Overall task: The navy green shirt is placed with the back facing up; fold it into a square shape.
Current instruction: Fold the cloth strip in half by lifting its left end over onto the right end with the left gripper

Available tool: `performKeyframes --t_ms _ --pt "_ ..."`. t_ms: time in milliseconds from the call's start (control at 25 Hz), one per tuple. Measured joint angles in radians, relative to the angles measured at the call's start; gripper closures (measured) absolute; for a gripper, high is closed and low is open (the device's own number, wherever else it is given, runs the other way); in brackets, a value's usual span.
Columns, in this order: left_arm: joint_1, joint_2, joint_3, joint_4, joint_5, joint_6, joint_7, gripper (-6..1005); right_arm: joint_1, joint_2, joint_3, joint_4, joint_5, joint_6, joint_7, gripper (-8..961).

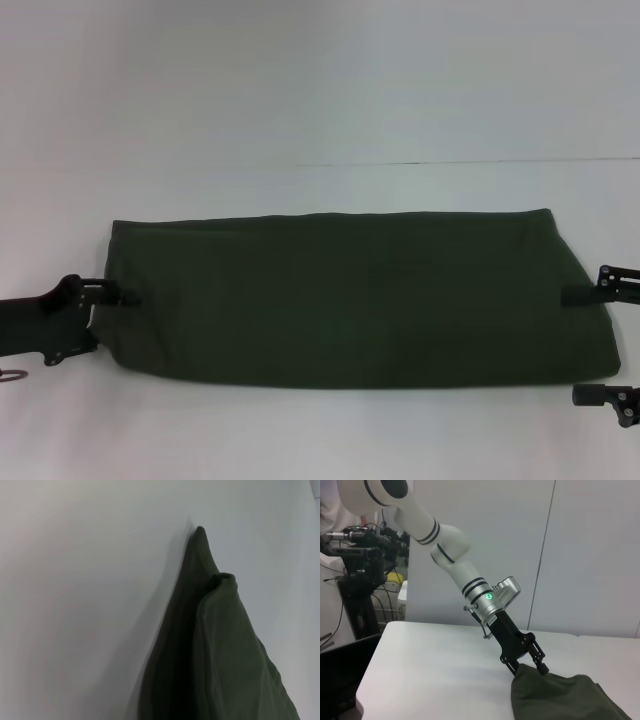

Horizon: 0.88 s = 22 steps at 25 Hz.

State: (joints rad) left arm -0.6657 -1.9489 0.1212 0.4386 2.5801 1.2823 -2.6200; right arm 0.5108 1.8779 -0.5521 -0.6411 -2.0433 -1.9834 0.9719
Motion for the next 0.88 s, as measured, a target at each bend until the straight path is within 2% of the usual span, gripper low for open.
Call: performKeyframes --t_ms 760,880 --pt "0.0 -0.002 0.008 0.006 0.0 -0.011 0.013 697 -0.005 -0.004 -0.001 0.002 0.015 -0.002 -0.001 22" --pt "0.0 -0.001 0.008 0.006 0.0 -0.01 0.014 803 -0.006 -0.004 -0.002 0.0 0.015 -0.002 -0.001 22"
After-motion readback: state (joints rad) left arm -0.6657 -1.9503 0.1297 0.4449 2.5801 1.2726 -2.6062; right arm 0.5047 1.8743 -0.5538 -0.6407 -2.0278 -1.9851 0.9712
